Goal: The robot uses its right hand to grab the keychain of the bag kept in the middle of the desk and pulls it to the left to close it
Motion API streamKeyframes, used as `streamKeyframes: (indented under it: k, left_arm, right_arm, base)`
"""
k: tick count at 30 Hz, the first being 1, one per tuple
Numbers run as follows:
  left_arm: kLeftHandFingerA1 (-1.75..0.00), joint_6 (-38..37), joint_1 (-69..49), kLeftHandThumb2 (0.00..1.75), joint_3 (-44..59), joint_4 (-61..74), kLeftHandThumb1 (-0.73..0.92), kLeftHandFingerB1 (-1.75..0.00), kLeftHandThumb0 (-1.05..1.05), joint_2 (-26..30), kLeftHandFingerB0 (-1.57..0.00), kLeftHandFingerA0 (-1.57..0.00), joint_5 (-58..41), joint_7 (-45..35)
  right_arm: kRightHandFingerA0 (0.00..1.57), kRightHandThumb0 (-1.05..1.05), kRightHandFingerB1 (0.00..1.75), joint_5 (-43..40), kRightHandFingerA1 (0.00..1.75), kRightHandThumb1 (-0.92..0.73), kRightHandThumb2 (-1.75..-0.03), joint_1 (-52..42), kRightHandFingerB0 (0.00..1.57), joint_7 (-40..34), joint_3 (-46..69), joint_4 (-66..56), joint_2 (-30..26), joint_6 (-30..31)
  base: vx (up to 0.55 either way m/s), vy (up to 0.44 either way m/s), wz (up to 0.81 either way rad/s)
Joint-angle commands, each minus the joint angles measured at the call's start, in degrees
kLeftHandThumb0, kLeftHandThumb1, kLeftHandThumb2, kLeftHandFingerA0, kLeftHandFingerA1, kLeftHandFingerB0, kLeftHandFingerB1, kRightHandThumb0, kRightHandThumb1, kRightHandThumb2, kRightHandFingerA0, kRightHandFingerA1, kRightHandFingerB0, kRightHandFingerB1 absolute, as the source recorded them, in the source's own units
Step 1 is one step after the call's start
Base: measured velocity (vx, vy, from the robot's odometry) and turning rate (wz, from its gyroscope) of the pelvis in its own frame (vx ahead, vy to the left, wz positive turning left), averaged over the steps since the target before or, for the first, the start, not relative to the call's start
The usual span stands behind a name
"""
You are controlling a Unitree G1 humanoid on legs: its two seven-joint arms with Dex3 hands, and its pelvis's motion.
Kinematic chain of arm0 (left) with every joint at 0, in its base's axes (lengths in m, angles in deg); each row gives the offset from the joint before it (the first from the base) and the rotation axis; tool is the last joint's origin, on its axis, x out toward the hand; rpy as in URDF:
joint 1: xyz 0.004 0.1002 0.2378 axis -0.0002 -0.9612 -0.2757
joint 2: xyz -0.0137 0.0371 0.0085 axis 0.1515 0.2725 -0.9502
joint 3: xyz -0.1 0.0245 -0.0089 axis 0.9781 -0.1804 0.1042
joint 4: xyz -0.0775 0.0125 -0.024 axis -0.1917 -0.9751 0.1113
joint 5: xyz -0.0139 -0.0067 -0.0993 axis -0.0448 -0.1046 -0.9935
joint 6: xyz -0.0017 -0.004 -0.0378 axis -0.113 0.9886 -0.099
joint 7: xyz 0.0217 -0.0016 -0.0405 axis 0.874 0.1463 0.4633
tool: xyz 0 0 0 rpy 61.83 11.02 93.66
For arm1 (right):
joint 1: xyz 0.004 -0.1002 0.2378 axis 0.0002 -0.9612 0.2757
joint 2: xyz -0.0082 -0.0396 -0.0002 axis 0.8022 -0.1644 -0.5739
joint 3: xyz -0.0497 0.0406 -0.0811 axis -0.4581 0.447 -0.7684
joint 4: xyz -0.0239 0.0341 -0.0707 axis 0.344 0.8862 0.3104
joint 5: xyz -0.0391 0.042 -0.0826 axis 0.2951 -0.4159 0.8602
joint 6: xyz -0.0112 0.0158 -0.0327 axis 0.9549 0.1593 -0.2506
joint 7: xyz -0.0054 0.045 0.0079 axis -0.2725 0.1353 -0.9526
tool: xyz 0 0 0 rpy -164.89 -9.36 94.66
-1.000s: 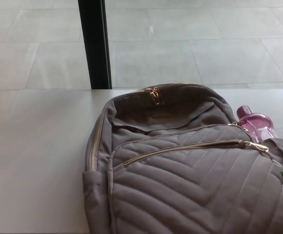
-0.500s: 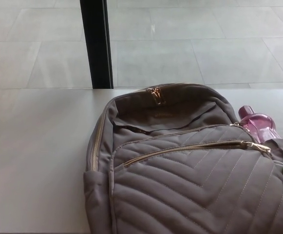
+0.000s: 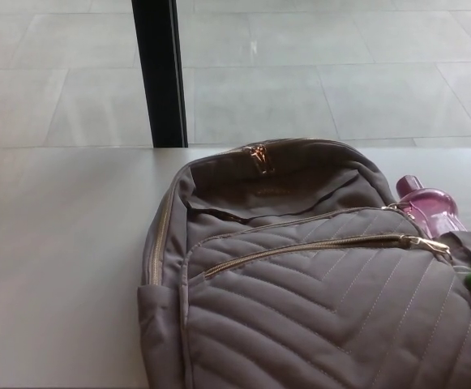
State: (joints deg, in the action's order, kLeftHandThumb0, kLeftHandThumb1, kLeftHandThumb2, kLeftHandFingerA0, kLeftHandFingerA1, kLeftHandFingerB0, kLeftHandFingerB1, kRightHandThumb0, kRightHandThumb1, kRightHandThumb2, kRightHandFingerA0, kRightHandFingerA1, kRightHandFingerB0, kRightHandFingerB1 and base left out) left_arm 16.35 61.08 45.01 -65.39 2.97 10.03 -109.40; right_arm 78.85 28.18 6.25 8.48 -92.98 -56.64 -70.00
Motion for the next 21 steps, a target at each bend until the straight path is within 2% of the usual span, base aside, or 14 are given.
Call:
streamKeyframes:
  k: [1, 3, 4, 5, 6, 7, 8, 9, 12, 13, 16, 17, 18, 21]
  left_arm:
    - [-0.98, -1.9, -0.4, 1.04, -0.7, 0.1, 0.44, -0.78, -0.85, 1.2, -0.41, -0.7, 0.4, -0.3]
    - [-0.96, -2.0, -0.6, 1.1, -0.6, 0.4, 0.43, -0.78, -0.82, 1.3, -0.44, -0.72, 0.0, -0.8]
    - [-1.04, -2.1, -0.7, 0.9, -0.4, 0.7, 0.52, -0.82, -0.84, 1.3, -0.37, -0.64, -0.4, -1.7]
    - [-1.02, -1.7, -0.8, 0.97, 0.0, 0.9, 0.46, -0.8, -0.85, 1.3, -0.37, -0.65, -0.9, -2.2]
    - [-1.09, -1.0, -0.6, 0.92, 0.2, 0.7, 0.5, -0.85, -0.82, 1.2, -0.37, -0.64, -1.1, -2.2]
    - [-1.03, -0.9, -0.2, 0.92, -0.6, 0.5, 0.52, -0.81, -0.78, 1.3, -0.39, -0.65, -0.1, -0.8]
    - [-0.96, -0.8, -0.1, 1.09, -0.5, 0.2, 0.43, -0.78, -0.85, 1.4, -0.46, -0.71, -0.1, -1.1]
    - [-0.95, -0.9, 0.0, 1.09, -0.7, 0.1, 0.43, -0.78, -0.85, 1.4, -0.48, -0.72, 0.2, -0.5]
    - [-0.95, -2.2, -0.5, 1.11, -1.3, 0.5, 0.43, -0.76, -0.84, 1.6, -0.43, -0.7, 0.5, -1.3]
    - [-0.95, -2.0, -0.4, 1.1, -1.3, 0.4, 0.43, -0.77, -0.86, 1.6, -0.44, -0.71, 0.5, -1.3]
    - [-0.96, -1.1, 0.2, 1.11, -1.4, 0.0, 0.44, -0.78, -0.87, 1.7, -0.45, -0.71, 0.5, -0.9]
    - [-0.95, -1.2, 0.2, 1.1, -1.8, 0.0, 0.44, -0.78, -0.84, 1.7, -0.48, -0.71, 0.9, -0.4]
    - [-0.95, -1.2, 0.3, 1.1, -2.0, 0.0, 0.43, -0.78, -0.84, 1.8, -0.48, -0.71, 1.0, -0.3]
    - [-1.06, -0.9, 0.2, 0.91, -1.8, 0.0, 0.45, -0.84, -0.79, 1.8, -0.49, -0.73, 0.2, -1.0]
  right_arm:
    - [0.86, -0.25, 0.53, 6.6, 1.75, -0.78, -0.75, -1.0, 0.73, -1.9, -1.4, -1.4, -0.7, -3.1]
    - [0.88, -0.22, 0.6, 7.3, 1.75, -0.71, -0.86, -0.7, 0.8, -2.4, -1.4, -1.1, -0.7, -3.7]
    - [0.91, -0.21, 0.67, 7.7, 1.75, -0.67, -0.93, -0.3, 0.86, -2.4, -1.4, -0.9, -0.9, -3.8]
    - [0.92, -0.2, 0.73, 8.1, 1.75, -0.63, -1.01, -0.1, 0.9, -2.3, -1.4, -0.7, -1.2, -3.8]
    - [0.93, -0.19, 0.83, 9.2, 1.75, -0.6, -1.06, 0.1, 0.92, -2.5, -1.6, -0.4, -1.5, -4.0]
    - [0.93, -0.19, 0.94, 9.5, 1.75, -0.58, -1.12, 0.1, 0.93, -2.5, -1.5, -0.1, -1.7, -4.4]
    - [1.15, -0.26, 1.08, 10.2, 1.51, -0.55, -1.14, -0.1, 0.93, -3.0, -1.3, 0.2, -2.0, -5.3]
    - [0.92, -0.2, 1.23, 10.7, 1.74, -0.59, -1.16, -0.2, 0.87, -3.5, -1.2, 0.5, -2.0, -5.8]
    - [0.94, -0.21, 1.35, 11.0, 1.72, -0.58, -1.2, -0.3, 0.84, -4.4, -1.0, 1.7, -2.0, -7.7]
    - [0.93, -0.21, 1.51, 11.4, 1.75, -0.57, -1.22, -0.3, 0.78, -4.8, -1.0, 1.7, -1.9, -7.8]
    - [0.9, -0.23, 1.6, 12.4, 1.75, -0.57, -1.21, 0.2, 0.77, -6.9, -0.9, 2.6, -1.2, -9.7]
    - [0.88, -0.26, 1.68, 12.2, 1.75, -0.67, -1.07, 0.4, 0.74, -7.6, -0.8, 3.0, -0.9, -10.5]
    - [0.87, -0.25, 1.71, 11.9, 1.75, -0.68, -1.05, 0.5, 0.71, -7.7, -0.6, 3.2, -0.7, -10.9]
    - [0.86, -0.27, 1.71, 11.6, 1.75, -0.72, -1.0, 0.7, 0.67, -7.9, -0.5, 3.6, -0.4, -12.3]
  base:
    - [0.0, 0.0, 0.0]
    - [0.0, 0.0, 0.0]
    - [0.0, 0.0, 0.0]
    - [0.0, 0.0, 0.0]
    - [0.0, 0.0, 0.0]
    - [0.0, 0.0, 0.0]
    - [0.0, 0.0, 0.0]
    - [0.0, 0.0, 0.0]
    - [0.0, 0.0, 0.0]
    - [0.0, 0.0, 0.0]
    - [0.0, 0.0, 0.0]
    - [0.0, 0.0, 0.0]
    - [0.0, 0.0, 0.0]
    - [0.0, 0.0, 0.0]
